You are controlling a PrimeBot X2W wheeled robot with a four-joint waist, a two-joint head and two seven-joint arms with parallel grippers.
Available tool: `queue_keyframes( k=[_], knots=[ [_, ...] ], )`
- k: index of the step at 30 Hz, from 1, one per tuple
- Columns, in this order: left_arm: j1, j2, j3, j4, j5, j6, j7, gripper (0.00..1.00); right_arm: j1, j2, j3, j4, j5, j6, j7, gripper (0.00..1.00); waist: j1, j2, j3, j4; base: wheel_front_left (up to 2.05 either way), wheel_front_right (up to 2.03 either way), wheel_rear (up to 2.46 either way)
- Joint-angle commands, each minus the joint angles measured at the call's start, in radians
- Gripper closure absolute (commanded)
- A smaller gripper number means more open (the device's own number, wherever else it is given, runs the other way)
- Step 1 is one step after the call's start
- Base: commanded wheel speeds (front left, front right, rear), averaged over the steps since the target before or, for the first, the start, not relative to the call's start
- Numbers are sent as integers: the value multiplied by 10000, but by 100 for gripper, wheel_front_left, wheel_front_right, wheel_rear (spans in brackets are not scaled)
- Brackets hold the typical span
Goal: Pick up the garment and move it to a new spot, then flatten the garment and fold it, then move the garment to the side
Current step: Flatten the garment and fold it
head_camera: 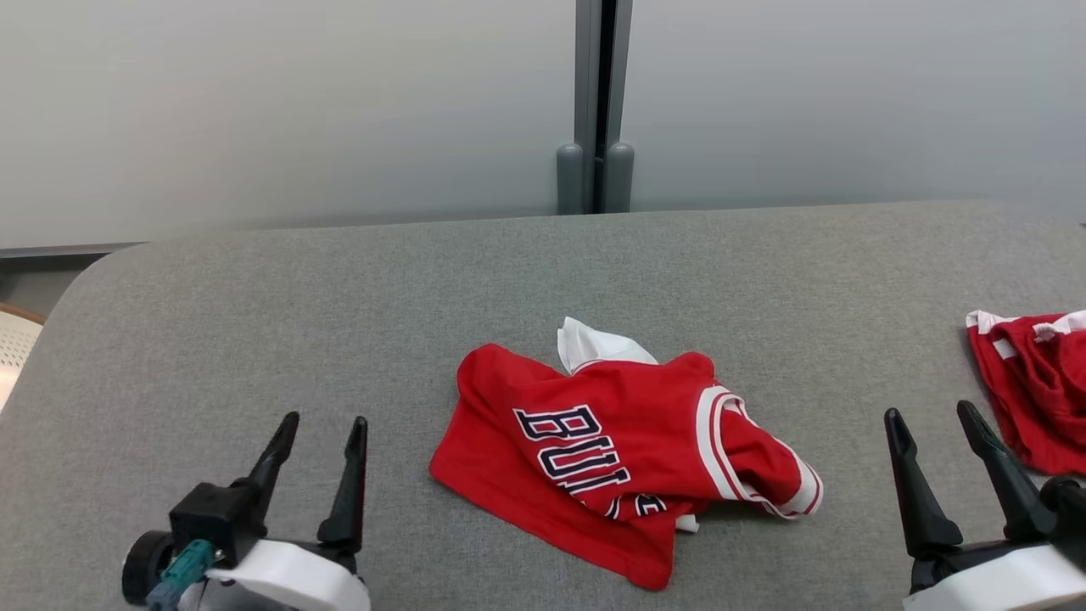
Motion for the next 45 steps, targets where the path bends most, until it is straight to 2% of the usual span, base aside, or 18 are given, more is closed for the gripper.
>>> queue_keyframes(
  k=[1,3,7,15,16,17,19,23,28,38,39,41,45],
  knots=[
    [-452,-157,-218,276,29,-152,152,0,-171,-3,46,-79,35,0,61,0,0,-1,270,9,0,0,0],
    [-668,-204,-369,479,32,-243,240,0,-222,1,74,-121,40,0,66,0,0,-1,447,6,0,0,0],
    [-1484,-575,-785,1599,-143,-714,388,0,-461,26,242,-178,66,0,19,0,0,-1,1092,-104,0,0,0],
    [-2927,-1189,-1237,4752,-465,-1442,510,0,-953,72,375,111,138,0,-264,0,0,-1,1945,-384,0,0,0],
    [-3051,-1224,-1244,5081,-514,-1481,529,44,-993,77,371,143,144,0,-307,0,0,-1,1994,-407,0,0,0],
    [-3200,-1259,-1227,5359,-577,-1509,508,100,-1034,81,363,166,149,0,-338,0,0,-1,2044,-422,0,0,0],
    [-3394,-1330,-1238,5839,-672,-1610,442,100,-1067,96,326,230,156,0,-388,0,0,-1,2081,-426,0,0,0],
    [-3683,-1306,-1087,6100,-626,-1607,-345,100,-1138,106,238,297,190,0,-457,0,0,-1,2115,-357,0,0,0],
    [-3587,-1148,-817,5053,-532,-1363,-1070,100,-1094,127,21,284,187,0,-498,0,0,-1,2013,-160,0,0,0],
    [-2936,-195,-95,771,-256,-277,-795,100,-1141,170,-214,132,194,0,-474,0,0,-1,2064,165,0,0,0],
    [-2936,-195,-95,771,-256,-277,-795,100,-1141,170,-214,132,194,0,-474,0,0,-1,2064,165,0,0,0],
    [-2803,59,166,-63,-259,86,-410,100,-1230,204,-133,128,227,0,-521,0,0,-1,2120,75,0,0,0],
    [-2388,306,667,-242,-420,578,-33,100,-1256,263,-148,202,253,0,-611,0,0,-1,2206,-99,0,0,0]
  ],
)
